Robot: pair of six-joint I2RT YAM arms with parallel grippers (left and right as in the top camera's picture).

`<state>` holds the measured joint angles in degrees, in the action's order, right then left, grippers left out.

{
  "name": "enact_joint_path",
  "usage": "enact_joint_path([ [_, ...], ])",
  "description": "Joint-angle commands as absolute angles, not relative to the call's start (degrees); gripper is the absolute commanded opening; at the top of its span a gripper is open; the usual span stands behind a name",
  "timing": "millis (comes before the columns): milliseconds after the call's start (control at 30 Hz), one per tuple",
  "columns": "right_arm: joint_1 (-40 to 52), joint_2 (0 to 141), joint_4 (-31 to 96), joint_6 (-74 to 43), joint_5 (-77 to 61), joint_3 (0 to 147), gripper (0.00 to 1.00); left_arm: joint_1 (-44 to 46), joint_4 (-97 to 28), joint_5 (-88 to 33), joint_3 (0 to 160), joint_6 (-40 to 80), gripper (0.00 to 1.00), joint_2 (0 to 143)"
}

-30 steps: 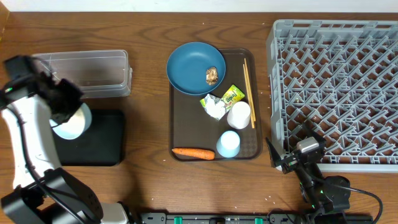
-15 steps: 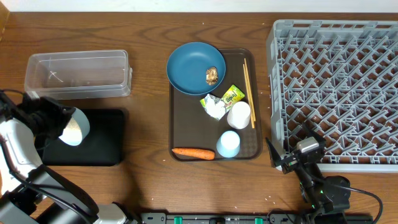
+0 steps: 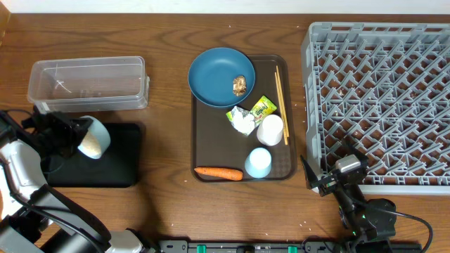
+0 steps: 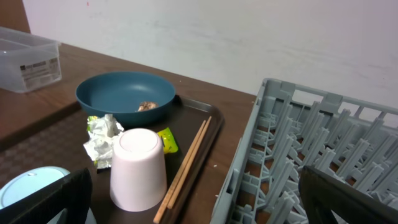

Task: Sort waste into correct bins and load items into the dishwasher rack
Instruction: 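Tilt the rice bowl with the left gripper to pour rice onto the black tray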

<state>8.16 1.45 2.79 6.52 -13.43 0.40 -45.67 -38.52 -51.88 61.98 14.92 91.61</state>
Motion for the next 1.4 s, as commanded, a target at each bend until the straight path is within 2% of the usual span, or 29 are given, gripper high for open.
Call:
enact_joint_path([
  [0, 7.9, 1.5, 3.03, 6.92, -13.54, 0.32, 0.99, -47.46, -37.69, -56.34, 60.51, 13.74, 0.06, 91.74],
  [133, 7.9, 1.5, 3.03, 6.92, -13.54, 0.32, 0.99, -50.87, -35.68, -65.43, 59.46, 13.76, 0.06, 91.74],
  [267, 7.9, 1.5, 3.03, 6.92, -13.54, 0.32, 0.99, -53.84, -36.56, -66.17, 59.44, 13.93, 0.06, 91.74],
  [367, 7.9, 1.5, 3.03, 6.92, -13.52, 0.32, 0.99, -55.13, -36.49, -71.0, 59.22, 13.52, 0.06, 91.74],
  [667, 7.9, 1.5, 3.03, 6.92, -13.54, 0.32, 0.99, -55.33, -35.92, -71.7, 59.18, 13.56, 0.06, 91.74],
  [800, 7.9, 1.5, 3.03, 6.92, -13.54, 0.32, 0.99, -55.33, -35.81, -76.82, 59.18, 13.52, 0.06, 91.74],
  [1167, 7.9, 1.5, 3.03, 6.92, -13.52, 0.32, 0.99, -56.12, -33.69, -81.23, 59.18, 15.42, 0.06, 91.74],
  [1367, 7.9, 1.5, 3.03, 6.92, -13.52, 0.32, 0.99, -57.54, -32.47, -76.05, 59.07, 16.56, 0.06, 92.42],
])
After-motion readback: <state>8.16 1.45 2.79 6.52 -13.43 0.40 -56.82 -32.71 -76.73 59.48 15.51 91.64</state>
